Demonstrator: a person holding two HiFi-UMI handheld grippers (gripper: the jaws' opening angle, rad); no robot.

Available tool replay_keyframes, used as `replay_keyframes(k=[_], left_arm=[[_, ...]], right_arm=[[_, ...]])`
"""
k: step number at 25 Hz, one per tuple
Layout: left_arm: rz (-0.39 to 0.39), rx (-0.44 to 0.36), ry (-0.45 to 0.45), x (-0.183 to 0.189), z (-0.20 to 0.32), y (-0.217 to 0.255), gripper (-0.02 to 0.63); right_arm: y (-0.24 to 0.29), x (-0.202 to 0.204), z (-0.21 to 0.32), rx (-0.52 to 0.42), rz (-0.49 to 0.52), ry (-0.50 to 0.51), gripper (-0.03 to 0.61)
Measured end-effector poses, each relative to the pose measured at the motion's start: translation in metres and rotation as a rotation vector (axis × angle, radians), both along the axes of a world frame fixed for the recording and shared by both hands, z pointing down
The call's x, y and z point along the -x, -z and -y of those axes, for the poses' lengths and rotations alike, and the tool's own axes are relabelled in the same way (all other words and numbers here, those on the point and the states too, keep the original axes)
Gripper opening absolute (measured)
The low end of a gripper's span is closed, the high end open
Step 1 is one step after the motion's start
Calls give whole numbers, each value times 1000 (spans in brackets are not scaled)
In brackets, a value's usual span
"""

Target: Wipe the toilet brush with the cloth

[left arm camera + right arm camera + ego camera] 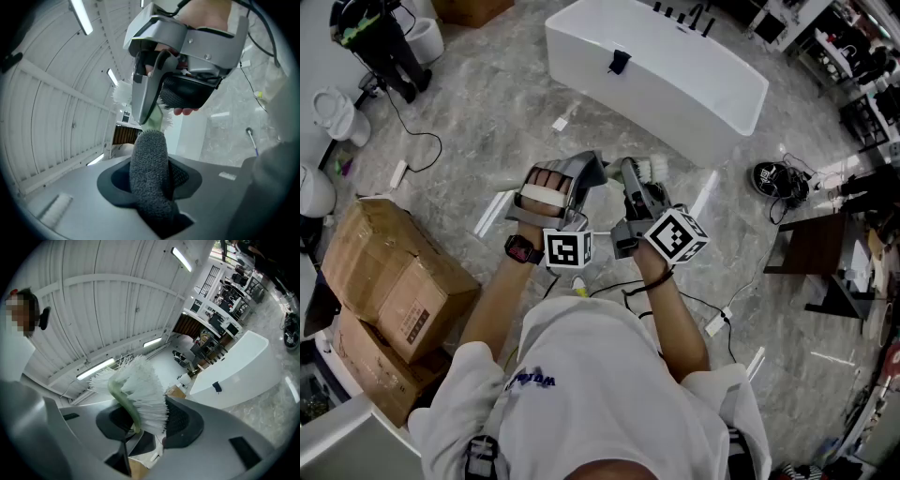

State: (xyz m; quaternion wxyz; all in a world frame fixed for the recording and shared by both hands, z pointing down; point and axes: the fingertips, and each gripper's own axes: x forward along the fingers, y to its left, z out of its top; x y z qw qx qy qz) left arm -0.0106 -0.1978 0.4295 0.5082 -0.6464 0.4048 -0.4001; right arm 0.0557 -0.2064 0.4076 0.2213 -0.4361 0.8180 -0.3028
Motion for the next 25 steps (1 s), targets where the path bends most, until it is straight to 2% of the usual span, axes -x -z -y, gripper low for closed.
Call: replay_keyframes(k=[4, 8, 14, 25], left_arm=[[47, -12, -51, -16, 3, 3, 105], [50, -20, -75, -25, 6, 7, 100], [110, -29, -93, -33, 12, 8, 91], [108, -19, -122, -41, 14, 11, 89]], right_arm=[[3, -10, -3, -16, -8, -29, 161], [8, -20, -1, -25, -17, -41, 161], [6, -29, 6, 1, 35, -58, 164], [11, -38, 6, -8, 39, -102, 163]])
